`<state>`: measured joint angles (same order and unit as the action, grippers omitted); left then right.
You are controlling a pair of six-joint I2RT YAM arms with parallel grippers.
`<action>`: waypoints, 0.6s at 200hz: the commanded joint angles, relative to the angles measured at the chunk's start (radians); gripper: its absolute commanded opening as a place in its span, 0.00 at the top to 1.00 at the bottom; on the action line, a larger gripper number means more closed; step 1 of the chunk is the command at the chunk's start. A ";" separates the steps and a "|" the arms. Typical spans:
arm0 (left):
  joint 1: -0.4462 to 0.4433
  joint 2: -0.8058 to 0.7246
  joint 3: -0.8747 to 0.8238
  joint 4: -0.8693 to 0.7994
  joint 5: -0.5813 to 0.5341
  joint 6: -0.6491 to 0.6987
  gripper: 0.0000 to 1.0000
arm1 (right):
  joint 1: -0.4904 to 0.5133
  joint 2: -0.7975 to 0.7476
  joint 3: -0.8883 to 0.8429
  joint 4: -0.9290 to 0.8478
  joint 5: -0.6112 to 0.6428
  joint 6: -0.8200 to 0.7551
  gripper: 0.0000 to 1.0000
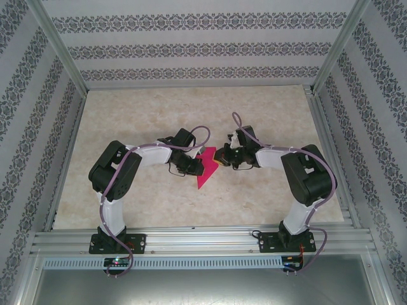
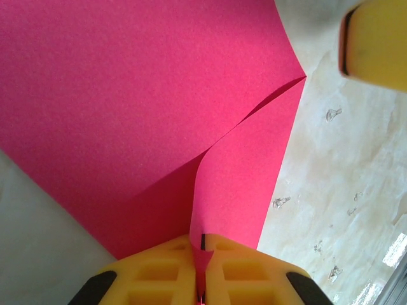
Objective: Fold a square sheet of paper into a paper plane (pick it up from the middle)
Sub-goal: Third fold the triangle at the center of the table.
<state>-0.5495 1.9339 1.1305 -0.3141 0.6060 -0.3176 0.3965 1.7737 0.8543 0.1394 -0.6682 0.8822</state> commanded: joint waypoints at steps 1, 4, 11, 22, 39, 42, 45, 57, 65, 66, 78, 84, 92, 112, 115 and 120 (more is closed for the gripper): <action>0.004 0.039 0.007 -0.089 -0.047 0.032 0.88 | 0.025 0.046 0.028 -0.005 -0.006 -0.015 0.98; 0.005 0.038 0.008 -0.089 -0.048 0.031 0.88 | 0.025 0.053 0.028 -0.002 -0.003 -0.013 0.98; 0.005 0.036 0.012 -0.092 -0.046 0.031 0.87 | 0.027 0.068 0.028 0.011 0.001 -0.005 0.98; 0.005 0.029 0.017 -0.094 -0.046 0.030 0.87 | 0.027 0.087 0.024 0.025 0.011 0.003 0.98; 0.005 0.021 0.021 -0.095 -0.044 0.028 0.86 | 0.027 0.110 0.007 0.050 0.025 0.010 0.98; 0.005 0.020 0.023 -0.095 -0.044 0.029 0.86 | 0.027 0.113 0.004 0.055 0.025 0.012 0.98; 0.004 0.019 0.023 -0.097 -0.044 0.029 0.86 | 0.028 0.118 0.000 0.060 0.025 0.015 0.98; 0.004 0.018 0.026 -0.101 -0.042 0.027 0.85 | 0.030 0.124 -0.020 0.081 0.035 0.025 0.99; 0.005 0.014 0.030 -0.108 -0.042 0.028 0.84 | 0.032 0.123 -0.034 0.091 0.047 0.029 0.99; 0.005 0.014 0.030 -0.109 -0.042 0.028 0.83 | 0.032 0.123 -0.035 0.092 0.048 0.029 0.99; 0.005 -0.004 0.032 -0.114 -0.050 0.022 0.79 | 0.034 0.122 -0.052 0.099 0.065 0.038 0.99; 0.005 -0.019 0.031 -0.119 -0.057 0.019 0.78 | 0.037 0.122 -0.065 0.112 0.074 0.050 0.99; 0.006 -0.043 0.032 -0.129 -0.073 0.012 0.77 | 0.043 0.119 -0.084 0.141 0.090 0.076 0.99; 0.009 -0.134 0.016 -0.144 -0.162 -0.038 0.67 | 0.065 0.112 -0.118 0.196 0.123 0.135 0.99; 0.008 -0.151 0.008 -0.144 -0.184 -0.053 0.65 | 0.070 0.110 -0.120 0.200 0.130 0.139 0.99; 0.011 -0.172 0.001 -0.147 -0.220 -0.086 0.62 | 0.078 0.106 -0.123 0.204 0.139 0.146 0.99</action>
<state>-0.5491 1.8896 1.1496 -0.3931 0.5369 -0.3275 0.4370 1.8717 0.7822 0.3336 -0.6250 0.9649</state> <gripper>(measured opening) 0.323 0.053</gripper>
